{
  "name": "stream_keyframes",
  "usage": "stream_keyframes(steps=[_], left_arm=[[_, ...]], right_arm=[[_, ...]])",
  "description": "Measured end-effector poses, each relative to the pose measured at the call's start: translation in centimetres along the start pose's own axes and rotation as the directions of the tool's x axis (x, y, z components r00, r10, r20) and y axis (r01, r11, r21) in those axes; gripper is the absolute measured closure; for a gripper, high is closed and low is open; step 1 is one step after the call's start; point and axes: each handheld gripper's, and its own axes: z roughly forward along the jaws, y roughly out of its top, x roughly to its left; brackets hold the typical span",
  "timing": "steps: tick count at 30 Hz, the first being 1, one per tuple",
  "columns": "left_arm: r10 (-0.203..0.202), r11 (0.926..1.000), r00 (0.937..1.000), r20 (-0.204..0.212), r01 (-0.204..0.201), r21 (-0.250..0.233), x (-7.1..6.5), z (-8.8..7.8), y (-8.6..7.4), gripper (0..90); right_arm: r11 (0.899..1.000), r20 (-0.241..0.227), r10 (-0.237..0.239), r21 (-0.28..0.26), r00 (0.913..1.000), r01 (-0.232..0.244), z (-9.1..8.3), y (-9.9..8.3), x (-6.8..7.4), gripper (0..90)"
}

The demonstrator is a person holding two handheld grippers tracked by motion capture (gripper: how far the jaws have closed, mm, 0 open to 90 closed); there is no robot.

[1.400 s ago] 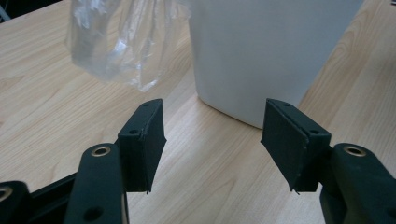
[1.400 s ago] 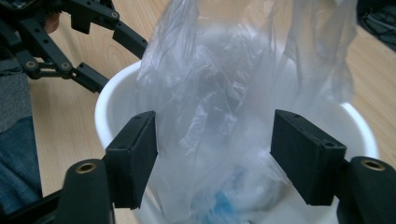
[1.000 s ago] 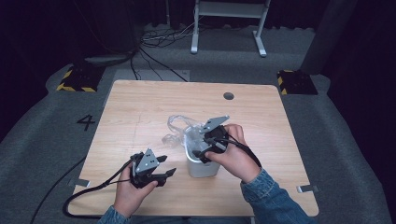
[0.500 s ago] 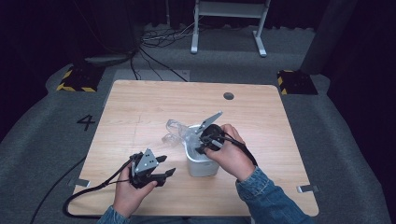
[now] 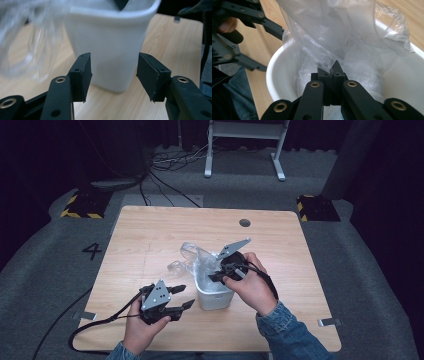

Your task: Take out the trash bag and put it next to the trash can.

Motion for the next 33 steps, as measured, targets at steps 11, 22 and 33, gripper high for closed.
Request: stream_keyframes(steps=[11, 22, 33], left_arm=[[0.069, 0.9903, 0.9968, 0.040, -0.064, -0.124, -2.5, -0.6, 3.2, 46.5], [0.060, 0.9932, 0.9979, 0.023, -0.057, -0.101, -2.9, 1.3, 3.4, 51.5], [0.067, 0.9922, 0.9976, -0.018, -0.069, -0.104, -2.6, 1.2, 3.2, 51.5]], right_arm=[[1.000, -0.003, 0.011, -0.009, 0.9999, -0.011, 0.1, 0.0, 0.1, 90.0], [0.999, -0.007, 0.025, -0.036, 0.9997, -0.025, -0.4, 0.0, 0.0, 90.0], [0.991, 0.014, 0.013, -0.134, 0.9998, -0.011, -1.8, 0.3, 0.1, 90.0]])
